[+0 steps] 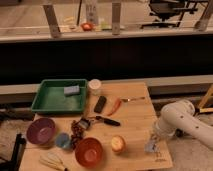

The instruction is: Wipe table surface with towel

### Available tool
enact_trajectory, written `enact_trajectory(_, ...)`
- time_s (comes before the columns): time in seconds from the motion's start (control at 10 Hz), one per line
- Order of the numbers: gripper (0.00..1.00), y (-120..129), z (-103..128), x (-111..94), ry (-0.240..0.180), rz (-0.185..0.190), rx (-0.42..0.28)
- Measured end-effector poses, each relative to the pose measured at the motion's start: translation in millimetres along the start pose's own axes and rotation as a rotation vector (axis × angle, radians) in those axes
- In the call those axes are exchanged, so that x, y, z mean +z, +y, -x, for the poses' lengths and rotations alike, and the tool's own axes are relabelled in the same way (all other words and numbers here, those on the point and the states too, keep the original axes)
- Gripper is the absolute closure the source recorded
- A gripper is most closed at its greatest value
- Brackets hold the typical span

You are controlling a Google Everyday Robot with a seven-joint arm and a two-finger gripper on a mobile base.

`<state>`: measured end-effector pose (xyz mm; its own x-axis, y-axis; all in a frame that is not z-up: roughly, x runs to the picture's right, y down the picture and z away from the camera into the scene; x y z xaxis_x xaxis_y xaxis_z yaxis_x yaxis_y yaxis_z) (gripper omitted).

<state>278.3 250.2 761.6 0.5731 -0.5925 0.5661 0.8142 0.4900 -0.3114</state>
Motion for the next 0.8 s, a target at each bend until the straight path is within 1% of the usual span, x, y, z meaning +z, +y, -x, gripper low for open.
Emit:
enact_trajectory(0.2,1.00,-9,-18,1,0.026,0.008,0.014)
enact_trajectory(0.4,1.00,-32,-24,3,0.046,-0.007,0.008)
enact_trajectory(0.5,1.00,-59,-15,2,0.050,-0.048,-0.026)
enact_trajectory(0.7,1.00,-82,2,0,0.041,-0.096,-0.094)
enact_trajectory(0.8,1.00,-88,14,-1,0.026,-0.114,-0.136)
